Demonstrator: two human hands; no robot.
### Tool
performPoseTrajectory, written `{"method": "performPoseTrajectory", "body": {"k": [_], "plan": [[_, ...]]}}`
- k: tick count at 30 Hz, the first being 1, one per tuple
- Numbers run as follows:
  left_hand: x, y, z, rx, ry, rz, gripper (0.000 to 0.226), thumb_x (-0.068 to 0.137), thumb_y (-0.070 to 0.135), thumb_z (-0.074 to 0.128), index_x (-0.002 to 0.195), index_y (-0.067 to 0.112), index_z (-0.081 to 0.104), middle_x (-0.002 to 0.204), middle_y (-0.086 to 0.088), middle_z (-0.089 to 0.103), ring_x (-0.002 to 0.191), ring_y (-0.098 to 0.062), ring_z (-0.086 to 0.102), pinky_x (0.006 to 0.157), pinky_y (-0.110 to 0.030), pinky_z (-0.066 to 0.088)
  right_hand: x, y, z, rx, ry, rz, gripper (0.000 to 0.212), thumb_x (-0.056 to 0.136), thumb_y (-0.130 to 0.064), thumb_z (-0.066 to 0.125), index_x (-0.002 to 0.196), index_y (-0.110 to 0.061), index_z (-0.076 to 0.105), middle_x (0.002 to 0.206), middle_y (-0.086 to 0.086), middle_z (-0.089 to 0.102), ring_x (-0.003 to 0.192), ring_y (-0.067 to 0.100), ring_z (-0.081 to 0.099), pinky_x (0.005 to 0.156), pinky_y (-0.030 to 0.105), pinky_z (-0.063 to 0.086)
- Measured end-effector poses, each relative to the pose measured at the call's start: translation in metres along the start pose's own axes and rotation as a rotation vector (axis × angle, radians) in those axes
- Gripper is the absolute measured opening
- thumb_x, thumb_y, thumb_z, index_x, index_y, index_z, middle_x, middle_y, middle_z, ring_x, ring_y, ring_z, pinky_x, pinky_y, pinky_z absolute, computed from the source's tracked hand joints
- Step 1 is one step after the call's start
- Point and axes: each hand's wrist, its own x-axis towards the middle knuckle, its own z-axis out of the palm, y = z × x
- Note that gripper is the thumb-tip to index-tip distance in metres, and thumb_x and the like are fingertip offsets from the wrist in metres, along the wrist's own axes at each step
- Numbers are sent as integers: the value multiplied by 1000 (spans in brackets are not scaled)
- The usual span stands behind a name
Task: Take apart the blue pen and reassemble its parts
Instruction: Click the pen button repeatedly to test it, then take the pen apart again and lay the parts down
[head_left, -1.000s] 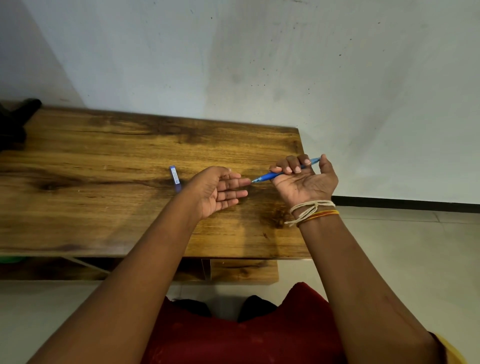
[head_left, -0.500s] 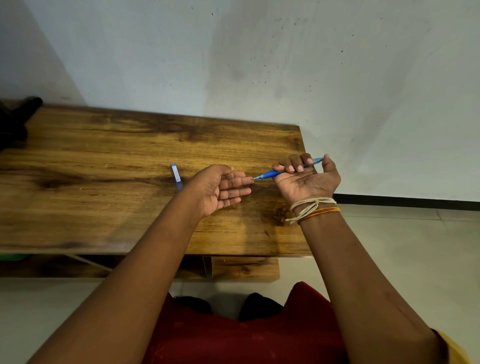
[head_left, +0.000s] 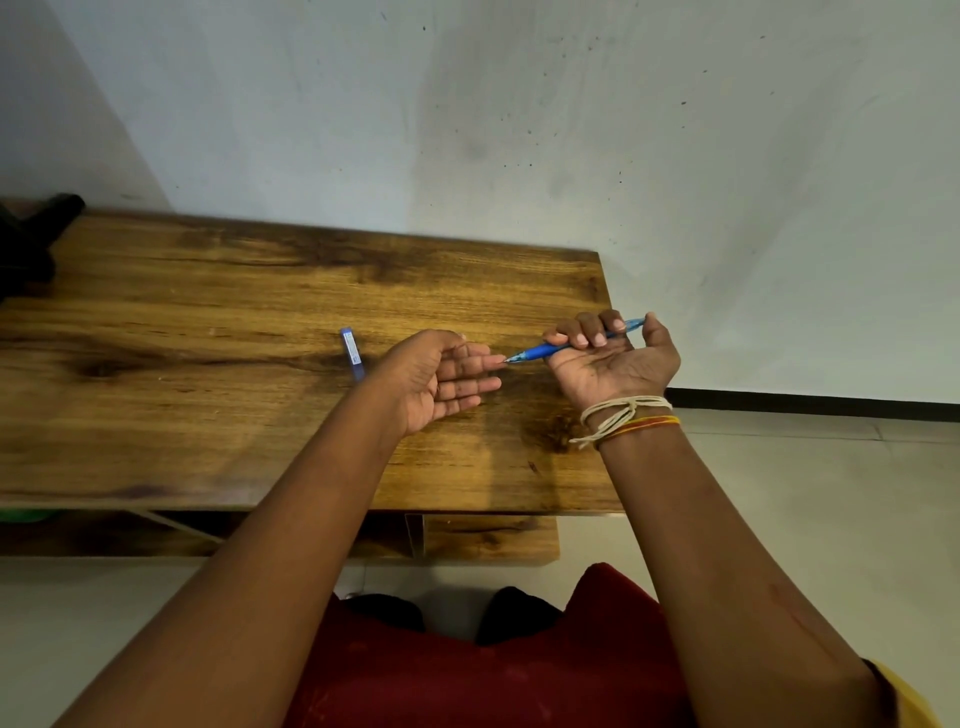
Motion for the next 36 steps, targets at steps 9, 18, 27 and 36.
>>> {"method": "performPoseTrajectory", "body": {"k": [9,18,27,36], "plan": [[0,1,0,4,10,-6,31,96,22,41,102,9,68,84,-2,77,83,-17,73,81,-29,52,-1,1,0,7,46,7,50,90,-51,32,61,-12,44,52,3,35,49,17,34,60,28,31],[-1,8,-9,69,272,175,19,94,15,47,92,11,65,72,-4,67,44,-7,62,47,-18,44,-1,4,11,-55,272,53,20,96,-1,38,100,-6,56,80,10,47,67,18,46,72,33,50],[1,14,-54,381,663,399,15,84,16,57,70,19,63,61,0,63,41,-12,54,36,-16,38,8,35,3,-819,363,-120,16,79,-6,76,89,-3,64,90,14,68,74,22,68,67,35,62],[5,4,-84,656,764,319,29,80,37,67,62,14,63,63,-5,69,57,-23,67,65,-38,58,14,62,-3,-1635,366,-432,21,73,-33,82,62,-27,65,72,0,72,69,20,71,70,41,61]]}}
